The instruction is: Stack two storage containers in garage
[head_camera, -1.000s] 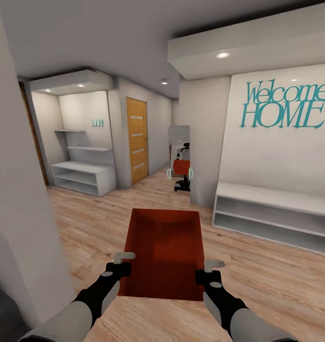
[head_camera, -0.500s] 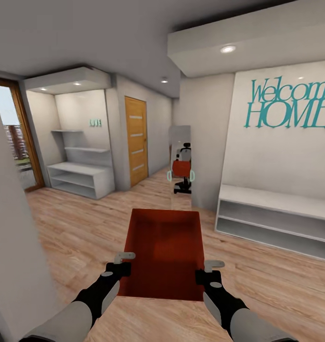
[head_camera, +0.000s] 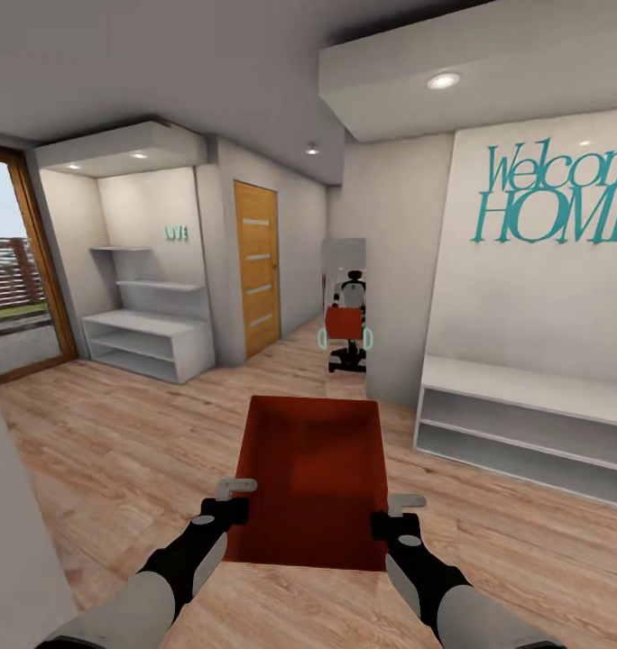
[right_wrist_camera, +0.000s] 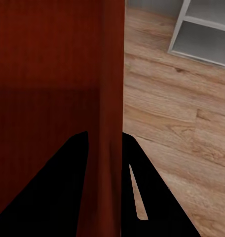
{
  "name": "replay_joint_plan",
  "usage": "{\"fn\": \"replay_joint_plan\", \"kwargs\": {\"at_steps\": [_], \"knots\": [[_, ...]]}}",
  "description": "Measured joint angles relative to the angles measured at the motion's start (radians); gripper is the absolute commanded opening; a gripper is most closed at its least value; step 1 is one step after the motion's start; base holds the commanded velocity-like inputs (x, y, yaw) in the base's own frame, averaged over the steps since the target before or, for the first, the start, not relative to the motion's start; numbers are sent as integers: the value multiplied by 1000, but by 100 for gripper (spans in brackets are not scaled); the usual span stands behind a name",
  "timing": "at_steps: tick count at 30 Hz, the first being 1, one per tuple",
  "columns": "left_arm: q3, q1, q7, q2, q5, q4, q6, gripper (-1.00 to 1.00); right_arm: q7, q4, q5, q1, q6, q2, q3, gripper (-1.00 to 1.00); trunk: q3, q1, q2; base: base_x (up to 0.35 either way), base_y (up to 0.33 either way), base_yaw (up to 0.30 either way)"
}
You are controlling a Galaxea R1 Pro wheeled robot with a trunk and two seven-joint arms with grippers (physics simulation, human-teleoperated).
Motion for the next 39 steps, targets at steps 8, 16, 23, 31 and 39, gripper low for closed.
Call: {"fn": "replay_joint_plan", "kwargs": {"at_steps": [8,16,23,31,39], "knots": [[0,0,0,0,0,0,0,-100,0,0,0,0,0,0,0,-100,0,0,0,317,0,0],[0,0,0,0,0,0,0,-100,0,0,0,0,0,0,0,-100,0,0,0,317,0,0],[0,0,0,0,0,0,0,-100,-1,0,0,0,0,0,1,-100,0,0,0,317,0,0],[0,0,0,0,0,0,0,-100,-1,0,-1,0,0,0,1,-100,0,0,0,317,0,175],[0,0,0,0,0,0,0,-100,-1,0,-1,0,0,0,1,-100,0,0,0,317,0,266]]}}
